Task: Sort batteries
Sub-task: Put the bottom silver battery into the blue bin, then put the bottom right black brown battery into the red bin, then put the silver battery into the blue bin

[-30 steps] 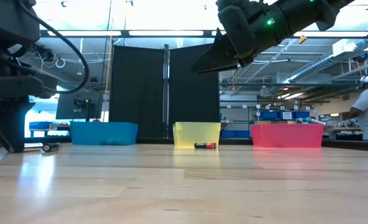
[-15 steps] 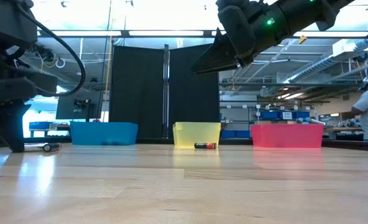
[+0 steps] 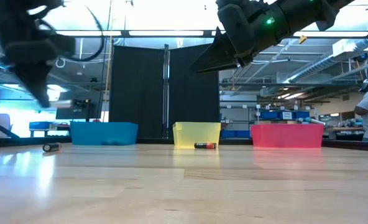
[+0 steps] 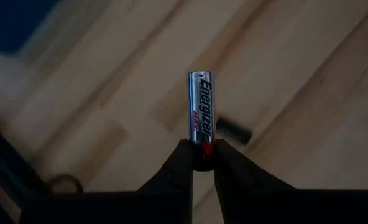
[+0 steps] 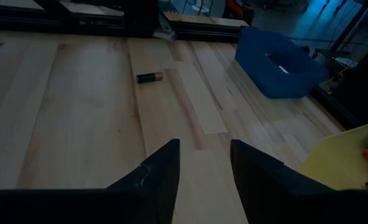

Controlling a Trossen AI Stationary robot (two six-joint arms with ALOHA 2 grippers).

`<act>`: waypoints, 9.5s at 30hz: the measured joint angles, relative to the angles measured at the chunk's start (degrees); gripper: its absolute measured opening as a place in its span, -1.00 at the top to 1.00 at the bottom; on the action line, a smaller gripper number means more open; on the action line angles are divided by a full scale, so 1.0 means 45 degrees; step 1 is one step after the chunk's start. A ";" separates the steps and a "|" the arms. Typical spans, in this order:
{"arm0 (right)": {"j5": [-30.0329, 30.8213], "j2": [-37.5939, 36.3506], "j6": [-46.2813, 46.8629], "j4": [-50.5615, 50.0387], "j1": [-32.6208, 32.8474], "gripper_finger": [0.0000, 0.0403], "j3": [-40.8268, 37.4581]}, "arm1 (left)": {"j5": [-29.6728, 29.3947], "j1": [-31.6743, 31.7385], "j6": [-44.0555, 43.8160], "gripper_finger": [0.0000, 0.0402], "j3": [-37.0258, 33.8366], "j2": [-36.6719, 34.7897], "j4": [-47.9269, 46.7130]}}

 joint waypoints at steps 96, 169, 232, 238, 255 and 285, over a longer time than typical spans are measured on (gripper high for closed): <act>-0.0823 -0.3603 0.6920 -1.0447 0.1402 0.81 0.0078 | 0.3981 0.9757 1.2956 0.53 -0.2529 -0.2610 1.4369; -0.2326 -0.3512 0.9073 -1.3452 0.2500 0.73 -0.0689 | 0.2164 0.5210 1.3885 0.53 -0.4652 -0.4158 1.6268; -0.5924 -0.5430 0.0680 -1.0635 -1.1368 0.75 0.0181 | 0.3520 0.5205 1.3652 0.53 -0.4652 -0.4153 1.5858; -0.7325 -0.5171 0.1622 -0.7001 -0.8365 0.95 -0.1653 | 0.3529 0.5205 1.3627 0.53 -0.4652 -0.4153 1.5854; -0.4629 -0.0397 0.3521 0.2487 -0.6102 0.43 -0.4114 | 0.3534 0.5205 1.3619 0.53 -0.4652 -0.4155 1.5849; -0.3695 0.2759 0.3084 0.0583 -0.6130 0.41 -0.1341 | 0.3461 0.5195 1.3564 0.53 -0.4647 -0.4158 1.5368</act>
